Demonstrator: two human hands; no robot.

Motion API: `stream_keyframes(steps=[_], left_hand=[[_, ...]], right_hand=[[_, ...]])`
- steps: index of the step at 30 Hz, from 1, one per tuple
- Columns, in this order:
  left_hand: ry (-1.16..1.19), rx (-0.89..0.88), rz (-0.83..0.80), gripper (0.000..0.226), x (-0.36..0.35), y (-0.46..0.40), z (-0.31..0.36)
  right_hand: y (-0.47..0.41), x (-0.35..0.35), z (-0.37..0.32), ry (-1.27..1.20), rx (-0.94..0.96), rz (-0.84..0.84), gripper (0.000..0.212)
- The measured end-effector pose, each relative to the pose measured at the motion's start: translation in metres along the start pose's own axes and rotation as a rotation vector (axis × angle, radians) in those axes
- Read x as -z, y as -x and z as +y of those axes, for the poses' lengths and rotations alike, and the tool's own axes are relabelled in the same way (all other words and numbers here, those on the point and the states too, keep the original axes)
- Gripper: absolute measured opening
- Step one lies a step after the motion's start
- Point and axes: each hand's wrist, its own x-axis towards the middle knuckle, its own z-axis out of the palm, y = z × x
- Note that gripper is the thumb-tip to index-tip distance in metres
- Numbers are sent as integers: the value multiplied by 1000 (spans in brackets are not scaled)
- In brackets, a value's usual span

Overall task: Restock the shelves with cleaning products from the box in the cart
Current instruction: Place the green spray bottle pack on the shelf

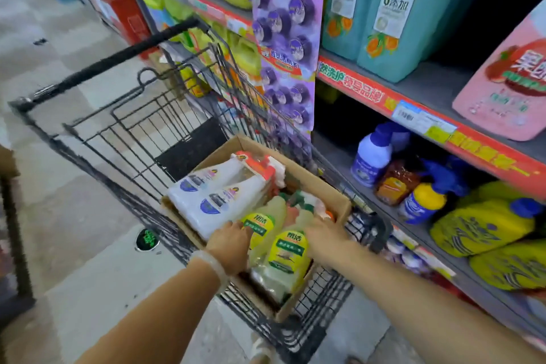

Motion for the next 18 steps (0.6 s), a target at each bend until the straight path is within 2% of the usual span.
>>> stream_keyframes(steps=[4, 8, 9, 12, 15, 18], left_hand=[[67, -90, -126, 48, -1, -50, -21], [99, -96, -258, 61, -16, -81, -26], [85, -79, -248, 65, -21, -87, -26], [32, -41, -203, 75, -30, -97, -17], [73, 58, -253, 90, -43, -102, -3], [153, 210, -255, 80, -53, -104, 10]], right_hand=[[-36, -7, -7, -166, -154, -91, 50], [-62, -19, -13, -386, -314, -34, 81], [-67, -21, -15, -412, -345, -63, 81], [-79, -34, -13, -504, -401, -194, 61], [-89, -37, -10, -667, -501, -205, 66], [-93, -35, -7, -814, -580, -219, 71]])
